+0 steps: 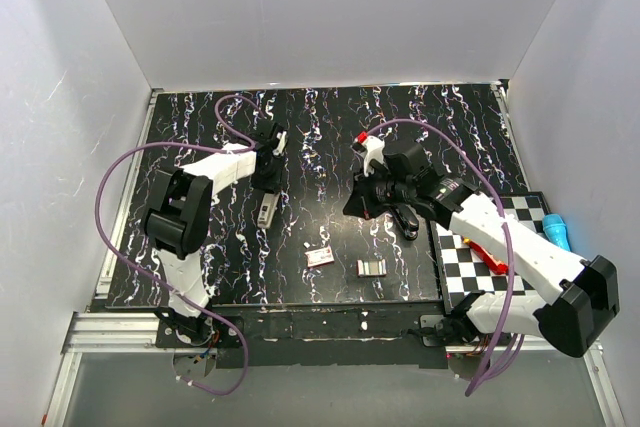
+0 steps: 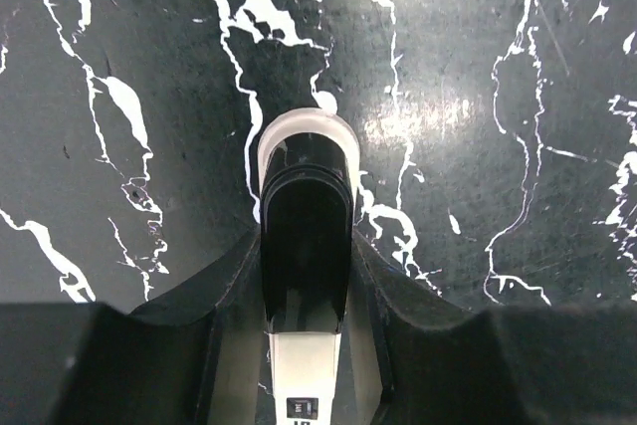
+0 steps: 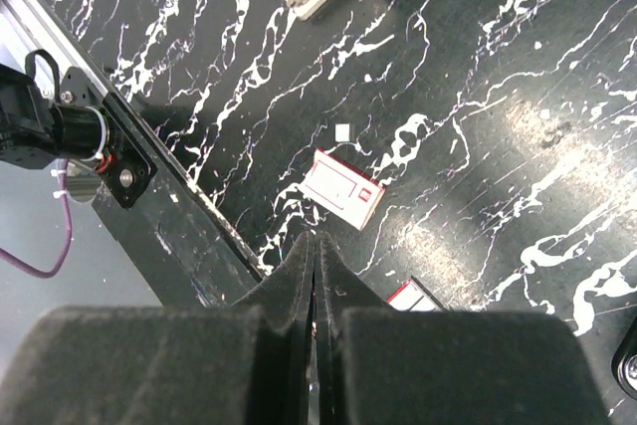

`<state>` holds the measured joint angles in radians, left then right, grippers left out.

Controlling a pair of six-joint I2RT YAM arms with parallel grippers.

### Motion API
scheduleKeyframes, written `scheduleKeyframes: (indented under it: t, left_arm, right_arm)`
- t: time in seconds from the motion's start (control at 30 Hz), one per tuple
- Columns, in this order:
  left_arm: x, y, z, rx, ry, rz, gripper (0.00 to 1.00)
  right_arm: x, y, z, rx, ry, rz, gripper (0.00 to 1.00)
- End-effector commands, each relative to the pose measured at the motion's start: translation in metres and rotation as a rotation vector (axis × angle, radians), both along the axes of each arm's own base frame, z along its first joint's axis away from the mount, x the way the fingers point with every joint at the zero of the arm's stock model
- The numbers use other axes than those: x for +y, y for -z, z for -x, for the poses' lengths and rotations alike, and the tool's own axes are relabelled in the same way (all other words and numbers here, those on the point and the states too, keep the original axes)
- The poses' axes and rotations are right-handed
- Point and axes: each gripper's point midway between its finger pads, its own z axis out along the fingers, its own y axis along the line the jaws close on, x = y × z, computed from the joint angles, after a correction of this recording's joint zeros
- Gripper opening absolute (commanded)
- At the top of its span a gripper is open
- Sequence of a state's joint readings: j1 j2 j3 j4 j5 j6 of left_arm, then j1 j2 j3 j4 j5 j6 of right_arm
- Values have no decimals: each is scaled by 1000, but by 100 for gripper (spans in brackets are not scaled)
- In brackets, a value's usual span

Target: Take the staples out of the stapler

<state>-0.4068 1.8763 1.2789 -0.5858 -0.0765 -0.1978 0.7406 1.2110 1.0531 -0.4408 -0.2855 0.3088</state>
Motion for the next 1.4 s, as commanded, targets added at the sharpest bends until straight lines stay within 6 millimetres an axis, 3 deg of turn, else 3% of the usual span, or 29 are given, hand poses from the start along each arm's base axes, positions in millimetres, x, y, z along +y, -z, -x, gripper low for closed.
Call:
scheduleKeyframes:
  t: [0.0,0.1,0.17,0.4,0.53,1.07,1.37]
  left_arm:
    - [-2,31,0,66,-52,5,0]
    - [-2,50,7,105,-67,7,0]
    - [-3,52,8,103,-70,7,0]
    - [-4,31,0,38,-62,17,0]
    - [-5,10,-8,-15,-54,32,0]
    - [10,-46,-90,-169,-88,79,0]
    - [20,-43,-125,-181,-126,103,0]
  right_arm:
    - [9,-1,0,7,-22,-44,1]
    - [10,2,1,14,-20,-48,1]
    - [9,3,2,17,-21,-46,1]
    - [6,-2,3,3,-18,-48,1]
    - [7,-5,2,1,-16,-51,1]
    - [-3,-13,2,-29,15,-29,1]
    - [-4,-10,1,-28,18,-26,1]
